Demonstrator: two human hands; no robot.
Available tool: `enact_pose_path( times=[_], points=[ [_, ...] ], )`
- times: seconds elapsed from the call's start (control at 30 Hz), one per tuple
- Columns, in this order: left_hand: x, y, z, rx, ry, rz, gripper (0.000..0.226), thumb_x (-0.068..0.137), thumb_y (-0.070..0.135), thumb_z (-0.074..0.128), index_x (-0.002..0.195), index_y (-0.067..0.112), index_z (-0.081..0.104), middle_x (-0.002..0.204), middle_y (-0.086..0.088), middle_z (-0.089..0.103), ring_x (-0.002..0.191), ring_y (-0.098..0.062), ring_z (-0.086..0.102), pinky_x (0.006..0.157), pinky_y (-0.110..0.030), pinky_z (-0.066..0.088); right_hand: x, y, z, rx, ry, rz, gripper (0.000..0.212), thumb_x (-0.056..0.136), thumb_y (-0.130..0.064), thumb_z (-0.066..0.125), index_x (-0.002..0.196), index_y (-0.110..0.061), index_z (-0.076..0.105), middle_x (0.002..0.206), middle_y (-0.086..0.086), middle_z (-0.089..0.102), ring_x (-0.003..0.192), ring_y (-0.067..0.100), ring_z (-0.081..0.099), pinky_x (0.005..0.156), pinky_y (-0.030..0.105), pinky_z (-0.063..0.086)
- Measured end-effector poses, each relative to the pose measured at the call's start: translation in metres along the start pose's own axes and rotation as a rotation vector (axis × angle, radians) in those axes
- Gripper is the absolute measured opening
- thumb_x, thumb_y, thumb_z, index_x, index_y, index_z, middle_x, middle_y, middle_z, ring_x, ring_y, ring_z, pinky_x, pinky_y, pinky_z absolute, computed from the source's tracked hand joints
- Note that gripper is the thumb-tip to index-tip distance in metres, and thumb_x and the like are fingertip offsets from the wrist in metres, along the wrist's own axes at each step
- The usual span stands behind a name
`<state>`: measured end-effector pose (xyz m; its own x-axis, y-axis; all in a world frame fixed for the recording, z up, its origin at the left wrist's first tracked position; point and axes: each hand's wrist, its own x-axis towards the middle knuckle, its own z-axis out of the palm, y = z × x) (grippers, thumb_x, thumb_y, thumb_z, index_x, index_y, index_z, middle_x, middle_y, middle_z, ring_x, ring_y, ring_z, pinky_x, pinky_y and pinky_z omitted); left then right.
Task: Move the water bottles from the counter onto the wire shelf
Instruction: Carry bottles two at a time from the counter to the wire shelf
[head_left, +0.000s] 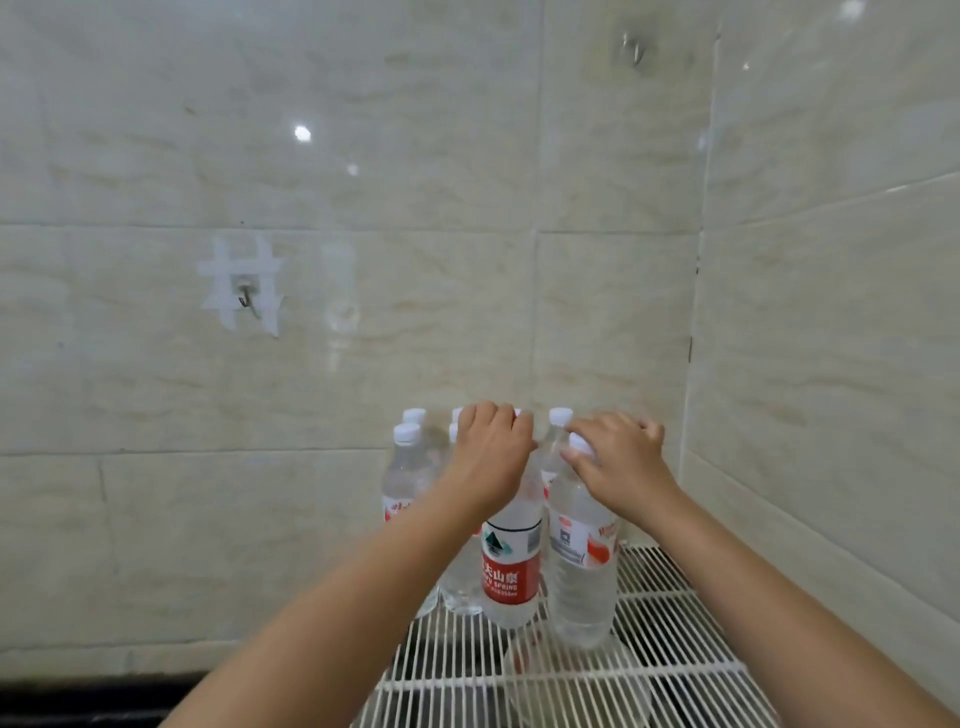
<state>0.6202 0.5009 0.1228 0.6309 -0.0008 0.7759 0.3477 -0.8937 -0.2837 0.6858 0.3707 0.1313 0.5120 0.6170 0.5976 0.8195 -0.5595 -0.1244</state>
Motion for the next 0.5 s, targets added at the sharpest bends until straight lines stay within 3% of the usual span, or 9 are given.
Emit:
enact_pose_path(
  times=[0.07, 0.17, 0.3, 0.4, 0.5],
  points=[
    [0.004, 0.006, 0.007, -0.036, -0.086, -0.059, 0.018, 0.077, 0.023, 0.071, 0.087, 0.008, 0.069, 0.078, -0.007, 0.070, 0.076, -0.028, 0.066, 0.076, -0.027, 0.031, 0.007, 0.009, 0.007, 0.010, -0.026, 0.018, 0.034, 0.094, -0.033, 0.044, 0.124, -0.020, 0.052, 0.126, 0.003, 0.055, 0.123, 0.019, 0.042, 0.102, 0.034, 0.022],
    [0.010, 0.007, 0.018, -0.006, -0.210, -0.051, 0.024, 0.097, 0.024, 0.046, 0.110, 0.006, 0.055, 0.111, -0.011, 0.060, 0.106, -0.031, 0.052, 0.094, -0.034, 0.032, 0.019, 0.020, 0.014, 0.019, -0.064, 0.036, 0.036, 0.094, -0.032, 0.044, 0.127, -0.019, 0.049, 0.125, 0.006, 0.055, 0.122, 0.022, 0.043, 0.103, 0.034, 0.025],
    [0.020, 0.005, 0.028, -0.041, -0.215, -0.087, 0.022, 0.078, 0.026, 0.073, 0.083, 0.007, 0.065, 0.082, -0.009, 0.069, 0.080, -0.028, 0.063, 0.078, -0.029, 0.047, 0.036, 0.031, 0.021, 0.067, -0.076, 0.043, 0.035, 0.093, -0.028, 0.046, 0.127, -0.018, 0.052, 0.120, 0.009, 0.057, 0.118, 0.025, 0.045, 0.100, 0.034, 0.029],
    [0.023, 0.003, 0.044, -0.090, -0.279, -0.076, 0.028, 0.100, 0.023, 0.037, 0.113, 0.004, 0.052, 0.116, -0.014, 0.059, 0.112, -0.029, 0.048, 0.096, -0.034, 0.032, 0.045, 0.035, 0.024, 0.187, -0.099, 0.064, 0.033, 0.092, -0.023, 0.049, 0.123, -0.015, 0.056, 0.116, 0.013, 0.059, 0.115, 0.028, 0.048, 0.100, 0.037, 0.031],
    [0.024, 0.007, 0.053, -0.041, -0.289, -0.067, 0.030, 0.101, 0.028, 0.033, 0.118, 0.008, 0.049, 0.123, -0.010, 0.055, 0.116, -0.028, 0.045, 0.098, -0.036, 0.029, 0.048, 0.038, 0.031, 0.253, -0.122, 0.033, 0.032, 0.090, -0.017, 0.053, 0.121, -0.009, 0.058, 0.116, 0.018, 0.060, 0.112, 0.031, 0.051, 0.098, 0.037, 0.037]
  ],
)
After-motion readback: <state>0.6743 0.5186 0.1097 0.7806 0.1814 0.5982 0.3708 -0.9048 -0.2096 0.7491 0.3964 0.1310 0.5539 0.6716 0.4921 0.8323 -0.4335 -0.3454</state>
